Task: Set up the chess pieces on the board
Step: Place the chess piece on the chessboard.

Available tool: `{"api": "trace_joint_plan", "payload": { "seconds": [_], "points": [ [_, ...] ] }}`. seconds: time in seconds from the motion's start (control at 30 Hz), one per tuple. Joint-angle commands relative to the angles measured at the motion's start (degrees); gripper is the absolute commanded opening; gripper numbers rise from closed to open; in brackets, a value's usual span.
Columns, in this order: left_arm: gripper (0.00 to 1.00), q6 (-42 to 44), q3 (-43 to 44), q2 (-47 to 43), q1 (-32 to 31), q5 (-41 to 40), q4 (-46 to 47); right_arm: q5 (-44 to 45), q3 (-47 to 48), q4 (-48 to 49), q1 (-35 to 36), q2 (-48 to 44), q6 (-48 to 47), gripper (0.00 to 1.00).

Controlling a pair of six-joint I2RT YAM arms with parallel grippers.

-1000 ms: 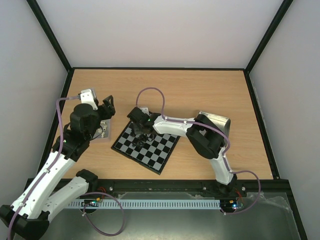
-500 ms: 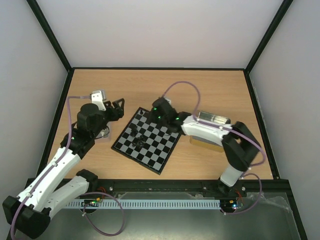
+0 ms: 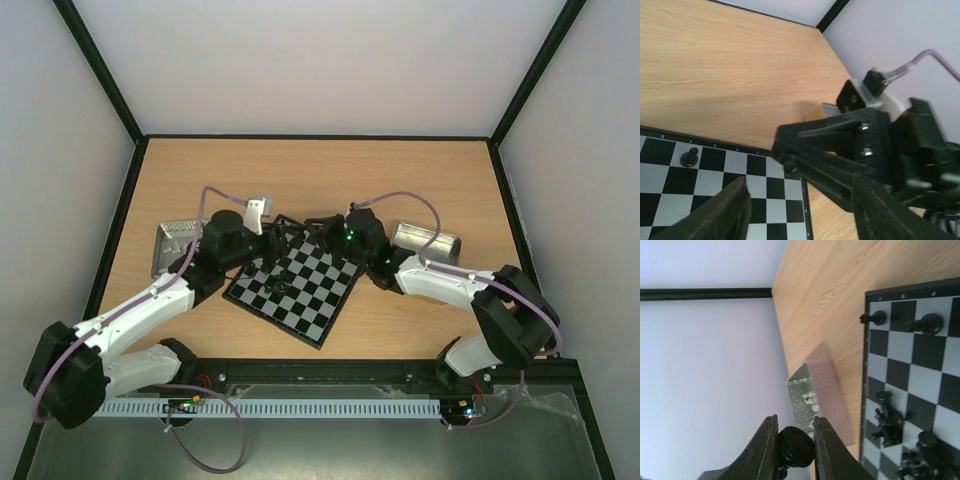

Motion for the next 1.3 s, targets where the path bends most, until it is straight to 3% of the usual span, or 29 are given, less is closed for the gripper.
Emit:
{"api": "trace_joint_plan", "payload": {
  "seconds": [0.0,0.2,0.6,0.83,1.07,1.27],
  "points": [
    [0.53,0.2,1.7,3.0,-2.9,-3.9,4.4,-0.4,-3.0,8.1,-0.6,-4.3,7.0,0.12],
    [0.31,-0.1,1.7,6.5,-6.2,-7.8,6.7,-0.7,-5.2,9.2,-0.8,-5.4,7.8,0.12],
    [0.3,1.4,0.1,6.1,-8.5,-11.5,12.5,-2.2,-6.0,10.3,-0.7,-5.3,7.7,0.12],
    [0.09,2.6,0.1,6.9,-8.6,-10.8,14.4,-3.6,-6.6,11.5,-0.8,-5.0,8.4,0.12],
    [0.17,2.4,0.0,7.4,-8.9,-10.3,12.5,-3.4,-7.1,12.5,-0.8,-5.0,9.1,0.12],
    [0.14,1.3,-1.1,6.9,-8.9,-9.0,13.0,-3.9,-8.3,14.3,-1.5,-5.2,12.5,0.12]
  ]
}}
